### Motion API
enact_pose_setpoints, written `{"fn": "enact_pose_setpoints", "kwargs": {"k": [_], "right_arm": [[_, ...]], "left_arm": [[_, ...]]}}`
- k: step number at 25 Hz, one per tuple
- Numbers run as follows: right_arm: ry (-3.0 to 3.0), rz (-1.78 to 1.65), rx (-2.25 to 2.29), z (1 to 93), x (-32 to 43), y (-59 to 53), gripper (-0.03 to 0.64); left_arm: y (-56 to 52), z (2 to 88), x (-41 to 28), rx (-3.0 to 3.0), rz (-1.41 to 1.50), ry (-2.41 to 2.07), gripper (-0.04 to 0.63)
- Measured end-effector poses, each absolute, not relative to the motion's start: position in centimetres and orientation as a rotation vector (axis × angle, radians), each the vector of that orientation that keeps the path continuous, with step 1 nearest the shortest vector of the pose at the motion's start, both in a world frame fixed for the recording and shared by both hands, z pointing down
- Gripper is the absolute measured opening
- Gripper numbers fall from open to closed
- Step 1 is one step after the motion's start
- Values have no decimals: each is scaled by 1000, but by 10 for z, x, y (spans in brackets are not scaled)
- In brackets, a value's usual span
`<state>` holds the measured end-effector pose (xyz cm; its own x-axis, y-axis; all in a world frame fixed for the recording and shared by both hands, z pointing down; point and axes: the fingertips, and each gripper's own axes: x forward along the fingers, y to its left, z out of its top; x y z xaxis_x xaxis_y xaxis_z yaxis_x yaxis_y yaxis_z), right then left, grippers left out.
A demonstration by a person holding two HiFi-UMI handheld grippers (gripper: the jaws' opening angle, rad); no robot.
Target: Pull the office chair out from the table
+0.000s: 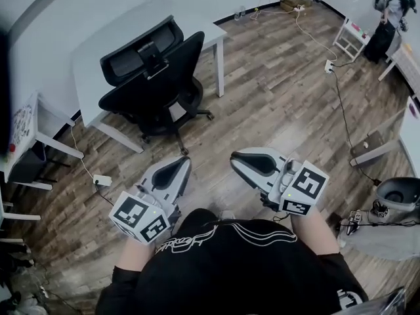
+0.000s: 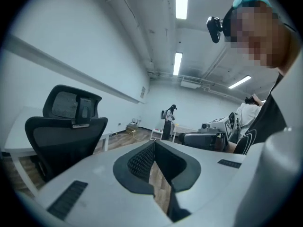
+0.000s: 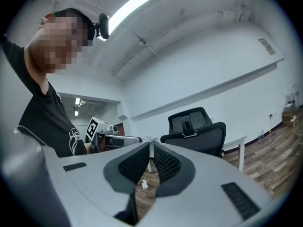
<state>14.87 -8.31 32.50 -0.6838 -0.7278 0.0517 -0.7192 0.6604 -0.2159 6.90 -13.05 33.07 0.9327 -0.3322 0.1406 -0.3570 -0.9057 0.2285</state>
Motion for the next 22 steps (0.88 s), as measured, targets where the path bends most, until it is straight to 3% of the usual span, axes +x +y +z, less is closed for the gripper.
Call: {"fn": "enact_pose_setpoints", "kwargs": {"k": [11, 22], "right_arm": [[2828, -353, -1326, 334, 188, -160, 38], [2972, -397, -1408, 361, 221, -333, 40]], "left_arm": [[-219, 354, 60, 2776, 120, -601, 8], [-367, 393, 42, 2686, 217, -848, 9]]}}
